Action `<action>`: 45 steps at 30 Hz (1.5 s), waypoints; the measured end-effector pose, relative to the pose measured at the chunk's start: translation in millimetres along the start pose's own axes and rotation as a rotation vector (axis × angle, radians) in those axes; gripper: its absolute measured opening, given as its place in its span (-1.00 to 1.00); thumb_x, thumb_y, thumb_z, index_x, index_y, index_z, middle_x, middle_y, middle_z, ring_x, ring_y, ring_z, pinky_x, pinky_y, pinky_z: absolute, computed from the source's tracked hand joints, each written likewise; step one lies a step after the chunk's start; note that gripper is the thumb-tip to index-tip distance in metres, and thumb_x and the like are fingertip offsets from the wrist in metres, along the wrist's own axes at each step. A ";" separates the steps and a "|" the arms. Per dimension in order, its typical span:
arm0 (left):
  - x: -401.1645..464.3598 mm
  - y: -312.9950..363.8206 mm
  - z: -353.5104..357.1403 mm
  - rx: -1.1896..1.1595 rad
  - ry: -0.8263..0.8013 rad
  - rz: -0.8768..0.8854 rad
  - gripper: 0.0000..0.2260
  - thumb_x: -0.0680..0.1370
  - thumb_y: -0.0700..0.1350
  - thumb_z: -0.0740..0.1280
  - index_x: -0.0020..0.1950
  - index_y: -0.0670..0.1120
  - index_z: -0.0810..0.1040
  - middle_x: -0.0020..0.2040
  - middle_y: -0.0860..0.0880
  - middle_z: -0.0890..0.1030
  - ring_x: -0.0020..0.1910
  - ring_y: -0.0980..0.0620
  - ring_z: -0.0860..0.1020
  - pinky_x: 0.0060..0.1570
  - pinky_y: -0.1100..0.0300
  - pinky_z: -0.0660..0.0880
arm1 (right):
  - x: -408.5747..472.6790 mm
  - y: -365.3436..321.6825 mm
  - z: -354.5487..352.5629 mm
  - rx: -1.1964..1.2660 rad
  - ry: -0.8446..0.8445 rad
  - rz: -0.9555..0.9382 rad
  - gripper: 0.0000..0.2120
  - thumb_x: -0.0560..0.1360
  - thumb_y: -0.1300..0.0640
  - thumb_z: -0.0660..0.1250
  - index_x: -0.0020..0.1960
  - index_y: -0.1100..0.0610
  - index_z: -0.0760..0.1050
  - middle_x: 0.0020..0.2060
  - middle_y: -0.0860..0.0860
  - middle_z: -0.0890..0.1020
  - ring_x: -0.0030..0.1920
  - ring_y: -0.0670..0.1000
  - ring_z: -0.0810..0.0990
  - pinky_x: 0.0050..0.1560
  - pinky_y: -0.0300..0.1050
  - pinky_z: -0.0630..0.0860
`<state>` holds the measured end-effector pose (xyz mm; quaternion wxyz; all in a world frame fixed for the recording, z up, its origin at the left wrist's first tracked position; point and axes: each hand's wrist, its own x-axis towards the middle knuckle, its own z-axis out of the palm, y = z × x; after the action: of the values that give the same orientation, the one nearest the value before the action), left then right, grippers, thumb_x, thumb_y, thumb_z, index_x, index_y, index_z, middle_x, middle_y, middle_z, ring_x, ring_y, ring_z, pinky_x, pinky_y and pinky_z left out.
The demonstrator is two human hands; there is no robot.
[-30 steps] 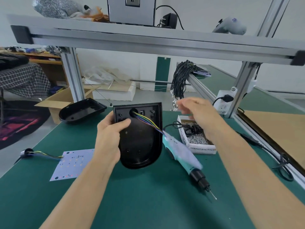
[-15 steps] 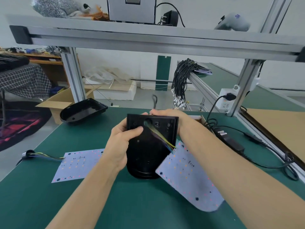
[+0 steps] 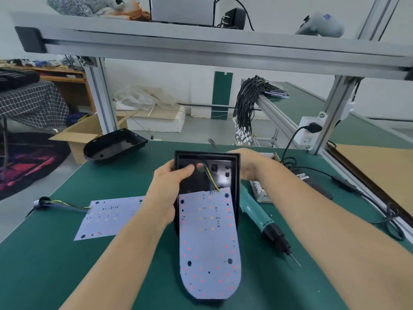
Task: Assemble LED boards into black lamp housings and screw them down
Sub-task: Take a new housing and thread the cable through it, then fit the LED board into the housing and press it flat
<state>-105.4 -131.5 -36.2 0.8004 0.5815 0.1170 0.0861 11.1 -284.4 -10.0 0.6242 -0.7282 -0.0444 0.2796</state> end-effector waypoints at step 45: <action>5.4 -6.1 -7.0 0.069 -0.130 0.115 -0.46 0.20 -0.17 0.52 0.16 -0.22 0.56 0.02 -0.14 0.70 -0.04 -0.13 0.67 0.01 -0.02 0.59 | -111.6 62.6 34.7 -1.253 0.418 -0.337 -0.51 0.55 -0.29 0.13 -0.35 0.05 0.20 -0.39 -0.01 0.38 -0.22 0.16 0.41 -0.30 -0.04 0.21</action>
<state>-102.3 -125.5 -44.5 0.7795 0.6190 0.0341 0.0898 -116.5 -313.4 -31.4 0.1152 -0.9740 -0.1892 -0.0467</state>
